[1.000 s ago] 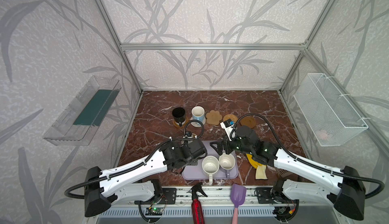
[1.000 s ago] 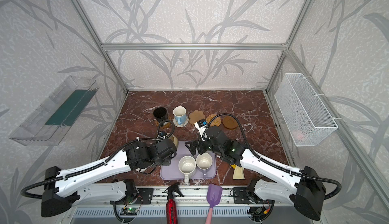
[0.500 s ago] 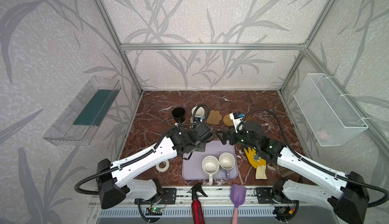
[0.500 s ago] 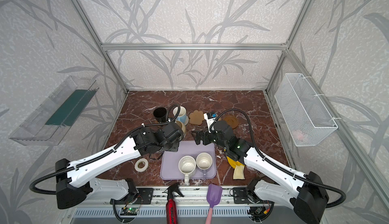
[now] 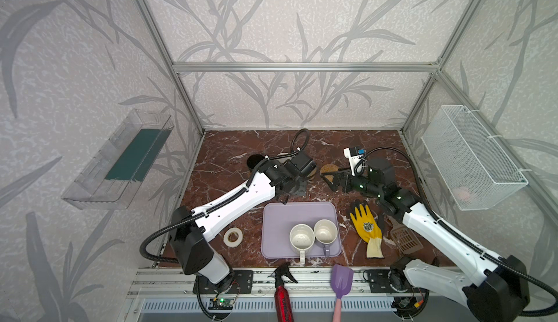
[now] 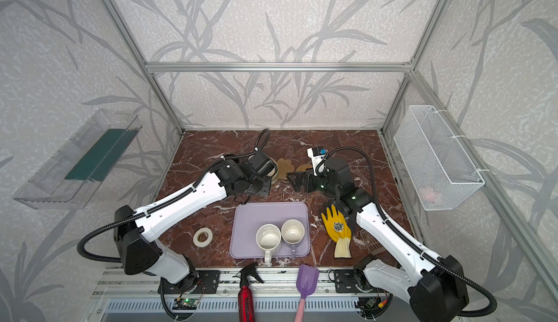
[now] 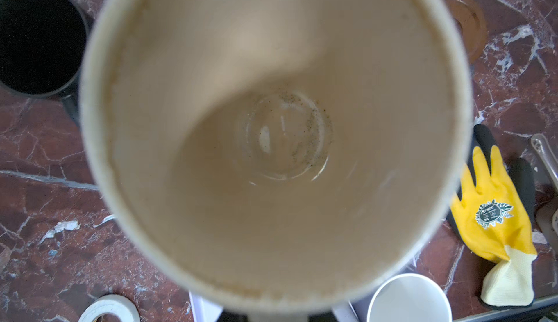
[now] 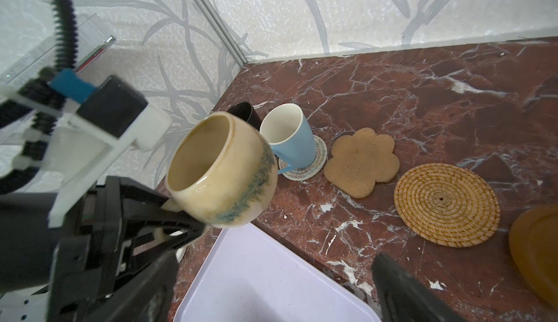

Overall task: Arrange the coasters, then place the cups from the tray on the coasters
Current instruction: 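Carry the beige mug toward the cork paw-shaped coaster with the left gripper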

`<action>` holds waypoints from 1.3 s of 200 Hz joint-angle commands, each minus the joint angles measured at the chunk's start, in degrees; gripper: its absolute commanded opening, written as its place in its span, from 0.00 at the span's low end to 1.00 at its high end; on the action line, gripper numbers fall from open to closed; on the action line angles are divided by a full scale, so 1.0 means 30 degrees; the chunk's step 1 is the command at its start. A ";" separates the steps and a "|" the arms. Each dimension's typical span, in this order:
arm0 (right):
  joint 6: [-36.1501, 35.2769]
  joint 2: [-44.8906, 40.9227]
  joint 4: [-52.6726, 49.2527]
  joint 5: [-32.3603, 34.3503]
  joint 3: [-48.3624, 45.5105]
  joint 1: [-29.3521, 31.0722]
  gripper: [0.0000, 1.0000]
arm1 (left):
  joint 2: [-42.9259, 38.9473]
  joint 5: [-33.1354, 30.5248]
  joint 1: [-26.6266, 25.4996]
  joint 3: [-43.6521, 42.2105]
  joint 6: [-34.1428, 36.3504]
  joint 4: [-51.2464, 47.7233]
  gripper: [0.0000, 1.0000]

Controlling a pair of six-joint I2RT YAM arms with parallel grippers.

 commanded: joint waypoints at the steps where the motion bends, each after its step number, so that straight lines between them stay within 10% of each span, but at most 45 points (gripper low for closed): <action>1: -0.1090 -0.0096 -0.0020 -0.2905 0.0526 -0.0644 0.99 | 0.0603 -0.0124 0.0260 0.1794 0.0819 0.1384 0.00; 260: 0.0288 0.3054 0.2467 -0.4347 -0.0907 -0.4357 0.99 | 1.1266 -0.1534 0.2026 0.9441 0.0328 0.2646 0.00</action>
